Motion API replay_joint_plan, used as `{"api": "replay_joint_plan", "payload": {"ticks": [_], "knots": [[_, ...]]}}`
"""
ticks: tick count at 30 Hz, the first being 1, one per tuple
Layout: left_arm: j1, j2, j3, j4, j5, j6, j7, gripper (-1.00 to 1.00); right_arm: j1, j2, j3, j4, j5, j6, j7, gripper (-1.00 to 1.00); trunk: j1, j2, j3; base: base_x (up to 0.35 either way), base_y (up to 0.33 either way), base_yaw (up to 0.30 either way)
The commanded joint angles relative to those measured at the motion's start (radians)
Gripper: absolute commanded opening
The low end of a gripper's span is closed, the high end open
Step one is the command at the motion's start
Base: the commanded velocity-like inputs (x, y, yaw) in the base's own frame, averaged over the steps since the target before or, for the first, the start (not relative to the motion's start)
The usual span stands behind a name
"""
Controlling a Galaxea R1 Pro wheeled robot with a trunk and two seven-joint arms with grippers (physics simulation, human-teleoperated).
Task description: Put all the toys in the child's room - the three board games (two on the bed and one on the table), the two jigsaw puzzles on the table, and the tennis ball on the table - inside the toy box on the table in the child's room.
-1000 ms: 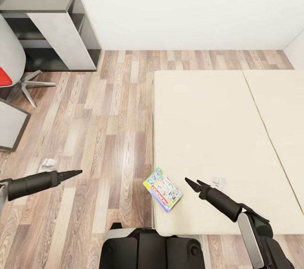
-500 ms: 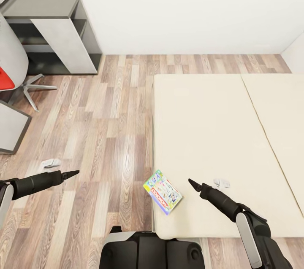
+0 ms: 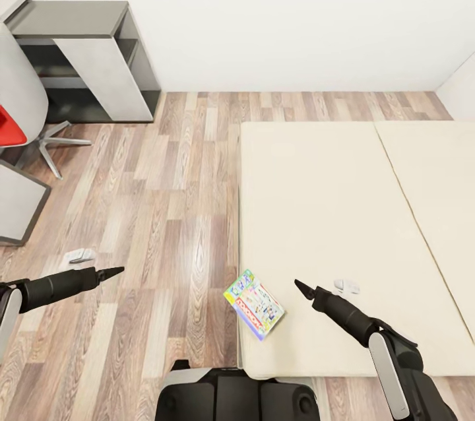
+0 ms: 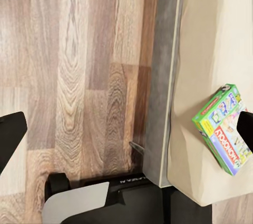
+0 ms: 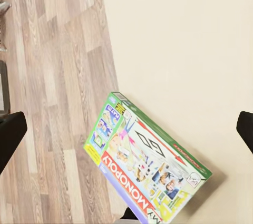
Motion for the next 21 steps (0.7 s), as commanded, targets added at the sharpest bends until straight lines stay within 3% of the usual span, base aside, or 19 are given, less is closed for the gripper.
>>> {"api": "replay_joint_plan", "payload": {"ticks": [1, 21], "knots": [[0.000, 0.000, 0.001, 0.000, 0.007, 0.008, 0.001, 1.00, 0.000, 0.000, -0.001, -0.001, -0.007, 0.008, 0.001, 1.00, 0.001, -0.001, 0.001, 0.000, 0.000, 0.000], [0.000, 0.001, 0.001, 0.000, 0.007, 0.007, 0.001, 1.00, 0.000, 0.002, -0.001, -0.001, -0.006, 0.007, 0.001, 1.00, 0.001, -0.001, 0.033, 0.000, 0.000, 0.000]]}}
